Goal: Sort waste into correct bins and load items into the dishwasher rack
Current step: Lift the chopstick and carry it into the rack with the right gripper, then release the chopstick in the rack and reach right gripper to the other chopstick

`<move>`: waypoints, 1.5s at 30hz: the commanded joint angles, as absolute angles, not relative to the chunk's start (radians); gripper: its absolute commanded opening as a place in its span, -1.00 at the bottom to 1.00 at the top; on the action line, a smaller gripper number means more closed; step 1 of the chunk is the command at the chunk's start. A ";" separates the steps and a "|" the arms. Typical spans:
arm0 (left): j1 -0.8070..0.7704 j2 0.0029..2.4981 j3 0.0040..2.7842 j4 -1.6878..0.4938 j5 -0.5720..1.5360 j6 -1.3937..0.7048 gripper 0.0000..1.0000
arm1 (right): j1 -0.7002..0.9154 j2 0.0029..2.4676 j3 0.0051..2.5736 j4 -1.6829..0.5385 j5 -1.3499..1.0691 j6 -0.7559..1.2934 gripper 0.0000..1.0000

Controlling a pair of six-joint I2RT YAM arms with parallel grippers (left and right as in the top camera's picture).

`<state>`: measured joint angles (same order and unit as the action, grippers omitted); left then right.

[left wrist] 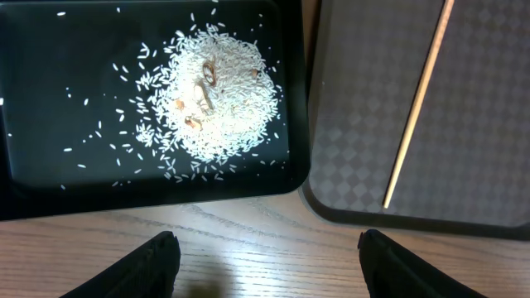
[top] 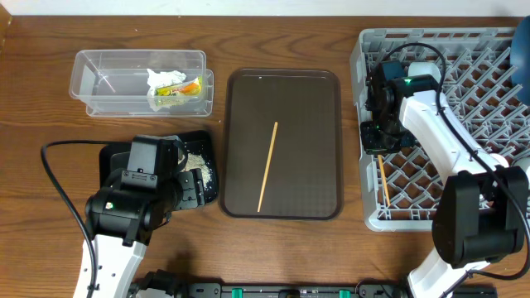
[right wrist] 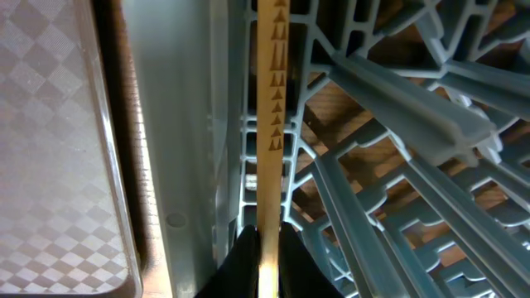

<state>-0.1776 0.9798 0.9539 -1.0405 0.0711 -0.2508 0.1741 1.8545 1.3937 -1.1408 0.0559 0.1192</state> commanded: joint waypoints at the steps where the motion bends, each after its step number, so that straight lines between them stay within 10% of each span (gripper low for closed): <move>1: -0.172 0.979 0.958 -1.043 0.059 -0.249 0.45 | 0.171 1.851 1.391 -1.142 0.051 0.119 -0.71; 25: -0.172 0.979 0.958 -1.043 0.059 -0.249 0.45 | 0.334 1.562 1.419 -0.878 -0.241 0.170 0.21; 45: -0.172 0.979 0.958 -1.044 0.059 -0.249 0.45 | 0.748 2.056 1.417 -0.707 0.064 0.597 0.15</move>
<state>-0.1776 0.9798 0.9539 -1.0405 0.0711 -0.2508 0.7372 2.0109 1.4220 -0.7071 -0.0143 0.4919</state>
